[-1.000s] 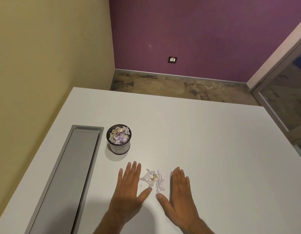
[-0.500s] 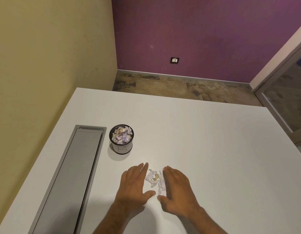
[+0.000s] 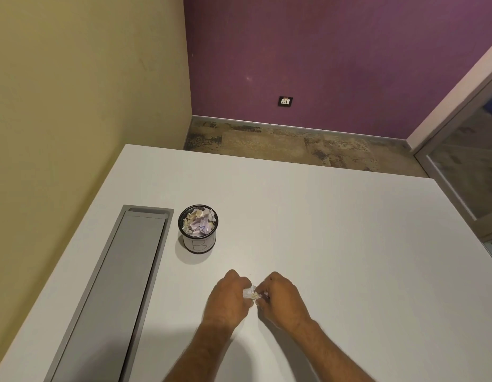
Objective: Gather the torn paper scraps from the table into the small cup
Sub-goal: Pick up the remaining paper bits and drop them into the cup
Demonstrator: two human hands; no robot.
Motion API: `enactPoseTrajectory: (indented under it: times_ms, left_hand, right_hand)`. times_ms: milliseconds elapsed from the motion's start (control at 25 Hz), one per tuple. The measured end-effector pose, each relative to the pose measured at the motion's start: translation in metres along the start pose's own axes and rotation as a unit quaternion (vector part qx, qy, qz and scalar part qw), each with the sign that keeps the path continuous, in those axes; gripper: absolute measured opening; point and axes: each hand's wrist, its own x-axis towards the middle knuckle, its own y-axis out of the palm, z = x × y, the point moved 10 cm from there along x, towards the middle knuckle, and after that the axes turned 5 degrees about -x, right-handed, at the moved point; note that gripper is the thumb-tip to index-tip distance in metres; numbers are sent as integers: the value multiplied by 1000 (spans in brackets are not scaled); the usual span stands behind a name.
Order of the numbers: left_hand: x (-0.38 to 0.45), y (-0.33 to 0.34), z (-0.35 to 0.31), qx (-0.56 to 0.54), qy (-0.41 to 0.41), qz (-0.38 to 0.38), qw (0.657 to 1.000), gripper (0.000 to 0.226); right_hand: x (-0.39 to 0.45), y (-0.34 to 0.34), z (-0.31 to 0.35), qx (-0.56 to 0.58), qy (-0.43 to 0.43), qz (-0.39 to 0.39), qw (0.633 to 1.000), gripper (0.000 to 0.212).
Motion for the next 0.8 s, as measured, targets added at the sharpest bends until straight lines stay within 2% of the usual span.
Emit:
enactPoseTrajectory:
  times_ms: [80,160,320,400,520,600,680,800]
  left_hand:
    - [-3,-1,0,-4,-6,-17,1000,13]
    - [-4,1,3,22,-21,-18,999,30]
    - [-8,-1,17,-15,-58,-32,998,41]
    - [-11,-4,22,-47,-61,-34,996,40]
    - [-17,-13,30,-99,-49,-57,992,38]
    - [-20,-18,37,-124,-45,-71,989,41]
    - [-23,-19,43,-155,-41,-76,984,43]
    - [-26,-22,52,-212,-50,-96,971,41]
  right_hand:
    - [-1,0,0,-2,12,-13,1000,17]
    - [-2,-1,-3,-12,28,-24,999,18]
    - [-3,-3,-11,19,66,-24,997,15]
    - [-4,-7,-24,112,113,-24,987,14]
    - [-5,-25,-32,282,162,-52,944,18]
    - [7,-47,-15,341,148,-58,927,16]
    - [30,-75,18,344,95,-68,932,16]
    - [76,-115,90,221,-25,-93,970,13]
